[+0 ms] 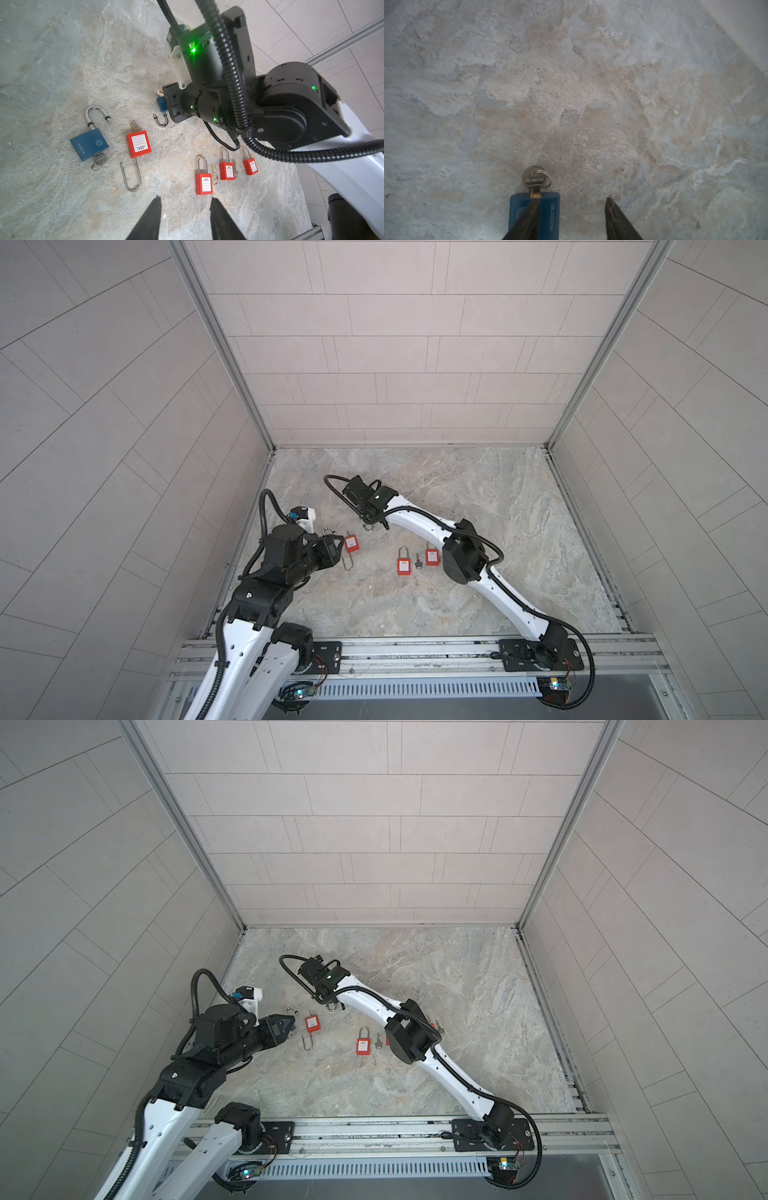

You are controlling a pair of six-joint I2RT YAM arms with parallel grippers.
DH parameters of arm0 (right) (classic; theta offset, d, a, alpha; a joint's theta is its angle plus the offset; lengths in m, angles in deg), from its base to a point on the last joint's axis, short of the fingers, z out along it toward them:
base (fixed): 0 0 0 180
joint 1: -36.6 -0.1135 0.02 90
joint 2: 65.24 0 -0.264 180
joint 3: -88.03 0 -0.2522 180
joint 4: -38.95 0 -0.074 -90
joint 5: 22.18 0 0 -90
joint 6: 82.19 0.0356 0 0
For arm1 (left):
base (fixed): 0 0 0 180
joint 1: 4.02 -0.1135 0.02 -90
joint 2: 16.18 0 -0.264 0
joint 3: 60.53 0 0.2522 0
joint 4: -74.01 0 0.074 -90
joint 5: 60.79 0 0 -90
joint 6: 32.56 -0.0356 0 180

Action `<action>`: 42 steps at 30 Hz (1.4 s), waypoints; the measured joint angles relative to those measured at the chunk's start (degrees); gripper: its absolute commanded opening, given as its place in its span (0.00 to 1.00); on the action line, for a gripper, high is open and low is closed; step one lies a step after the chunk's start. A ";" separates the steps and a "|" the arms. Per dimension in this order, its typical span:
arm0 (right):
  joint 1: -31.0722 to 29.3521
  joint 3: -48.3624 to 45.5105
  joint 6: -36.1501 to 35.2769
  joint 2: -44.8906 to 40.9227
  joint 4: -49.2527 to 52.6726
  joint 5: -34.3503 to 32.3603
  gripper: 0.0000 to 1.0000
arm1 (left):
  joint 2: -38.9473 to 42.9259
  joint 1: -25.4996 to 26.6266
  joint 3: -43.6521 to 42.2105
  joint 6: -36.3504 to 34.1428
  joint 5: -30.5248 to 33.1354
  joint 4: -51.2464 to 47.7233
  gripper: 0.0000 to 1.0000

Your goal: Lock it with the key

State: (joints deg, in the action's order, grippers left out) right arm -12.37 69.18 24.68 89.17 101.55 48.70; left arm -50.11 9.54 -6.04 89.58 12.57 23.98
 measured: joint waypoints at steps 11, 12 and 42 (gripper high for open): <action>0.00 0.00 -0.11 1.40 -3.54 4.92 0.52 | 0.87 0.00 -0.70 0.02 0.02 -0.02 0.44; 0.11 0.00 -0.11 1.86 -3.74 5.14 0.52 | 1.11 0.00 -0.87 0.02 0.02 -0.02 0.44; 3.61 -3.43 10.64 -1.88 15.89 -2.93 0.47 | 2.86 0.00 -4.24 2.05 -0.24 0.98 0.44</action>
State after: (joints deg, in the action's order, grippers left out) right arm -8.76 65.75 35.32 87.29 117.44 45.77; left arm -47.25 9.54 -10.28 91.64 12.33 24.96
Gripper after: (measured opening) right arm 0.477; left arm 0.442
